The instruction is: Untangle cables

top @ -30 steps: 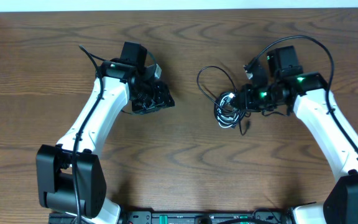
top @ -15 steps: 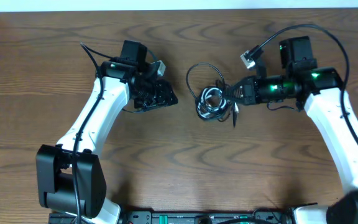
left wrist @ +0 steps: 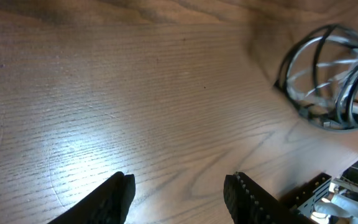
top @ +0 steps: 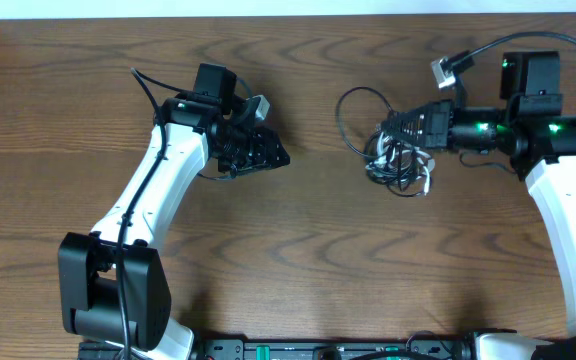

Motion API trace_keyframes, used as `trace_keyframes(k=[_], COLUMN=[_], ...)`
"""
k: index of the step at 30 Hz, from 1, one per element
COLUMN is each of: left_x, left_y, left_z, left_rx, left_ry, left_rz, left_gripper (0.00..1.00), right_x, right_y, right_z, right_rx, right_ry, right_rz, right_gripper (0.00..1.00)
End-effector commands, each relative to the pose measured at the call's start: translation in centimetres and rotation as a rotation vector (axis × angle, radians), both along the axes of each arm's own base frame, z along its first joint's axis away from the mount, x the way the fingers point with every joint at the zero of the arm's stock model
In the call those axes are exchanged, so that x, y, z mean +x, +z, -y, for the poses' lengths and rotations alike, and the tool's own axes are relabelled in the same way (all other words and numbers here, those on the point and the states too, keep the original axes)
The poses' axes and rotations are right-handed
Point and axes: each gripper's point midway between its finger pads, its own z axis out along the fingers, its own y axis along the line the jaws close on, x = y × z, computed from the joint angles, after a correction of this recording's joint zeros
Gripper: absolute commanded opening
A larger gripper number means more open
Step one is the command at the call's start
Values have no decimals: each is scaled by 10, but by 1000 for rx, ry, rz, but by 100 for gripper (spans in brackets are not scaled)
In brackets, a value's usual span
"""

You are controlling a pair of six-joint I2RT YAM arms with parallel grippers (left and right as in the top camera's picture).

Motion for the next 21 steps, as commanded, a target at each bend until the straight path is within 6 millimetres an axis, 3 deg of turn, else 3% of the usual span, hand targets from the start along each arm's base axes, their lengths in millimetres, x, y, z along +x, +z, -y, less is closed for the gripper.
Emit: trace_keyframes(k=[1,5,10,14,19,21], left_x=[2,3,2,2,2,2], left_y=[3,3,3,3,3,3], left_z=[3,3,3,3,3,3], left_rx=[-12,-13,-13,-13,-13,-13], left_ry=[-17,-17,-17,-17,-17,-17], left_rz=[11,14,11,11,12,12], left_gripper=[52,52,52,52,52,52], right_x=[-17,9,8,-2,-19,-20], right_y=[39,-20,-29,-4,57,72], right_z=[-9,19,15,-3,-18,-19], right_rx=[131,-160,-221,-75,204,251], right_ry=[104,-191,-212,-106,102,143], right_rz=[53,-133,-151,-133,-60,-33], right_gripper=[1,1,1,1,1,1])
